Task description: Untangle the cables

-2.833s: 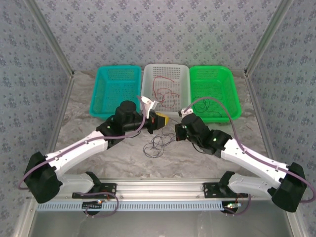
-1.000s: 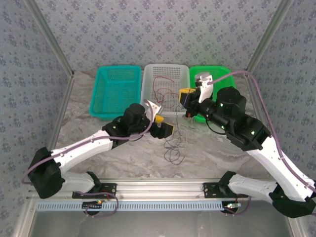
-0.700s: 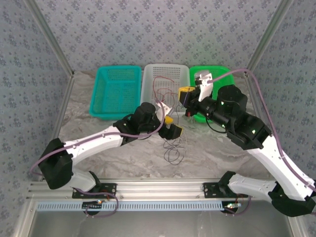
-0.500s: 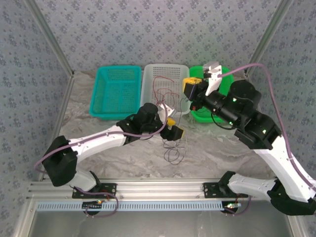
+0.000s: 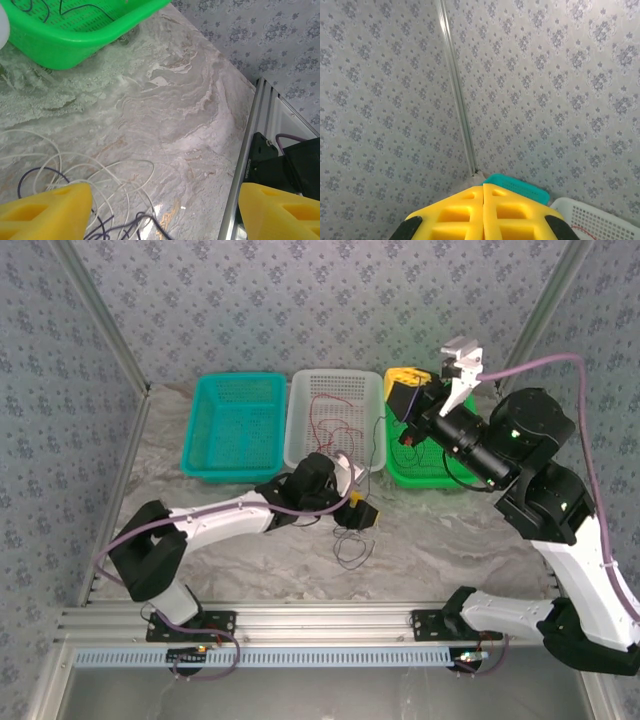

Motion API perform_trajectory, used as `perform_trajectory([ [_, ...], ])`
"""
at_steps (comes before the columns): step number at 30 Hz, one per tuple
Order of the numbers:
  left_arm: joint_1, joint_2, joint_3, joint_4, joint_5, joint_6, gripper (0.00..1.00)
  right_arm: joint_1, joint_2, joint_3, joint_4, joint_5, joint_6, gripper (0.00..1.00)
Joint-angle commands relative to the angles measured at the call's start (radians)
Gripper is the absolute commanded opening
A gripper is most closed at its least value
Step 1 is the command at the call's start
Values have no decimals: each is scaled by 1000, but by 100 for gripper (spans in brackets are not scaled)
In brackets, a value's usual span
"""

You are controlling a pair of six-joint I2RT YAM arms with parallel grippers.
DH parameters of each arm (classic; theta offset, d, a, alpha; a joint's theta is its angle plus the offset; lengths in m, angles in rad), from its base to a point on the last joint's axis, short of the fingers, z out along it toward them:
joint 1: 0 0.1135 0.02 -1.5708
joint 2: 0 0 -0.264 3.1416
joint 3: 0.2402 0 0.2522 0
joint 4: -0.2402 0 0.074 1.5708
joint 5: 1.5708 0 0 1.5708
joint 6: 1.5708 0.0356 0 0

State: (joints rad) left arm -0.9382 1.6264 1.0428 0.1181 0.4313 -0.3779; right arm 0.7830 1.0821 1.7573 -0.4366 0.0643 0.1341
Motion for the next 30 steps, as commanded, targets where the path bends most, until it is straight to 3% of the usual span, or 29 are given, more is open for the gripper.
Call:
perform_trajectory([
  [1, -6, 35, 32, 17, 35, 8, 75, -8, -51, 6, 134, 26, -27, 0],
  [30, -5, 152, 33, 6, 33, 17, 62, -56, -142, -69, 549, 77, -51, 0],
])
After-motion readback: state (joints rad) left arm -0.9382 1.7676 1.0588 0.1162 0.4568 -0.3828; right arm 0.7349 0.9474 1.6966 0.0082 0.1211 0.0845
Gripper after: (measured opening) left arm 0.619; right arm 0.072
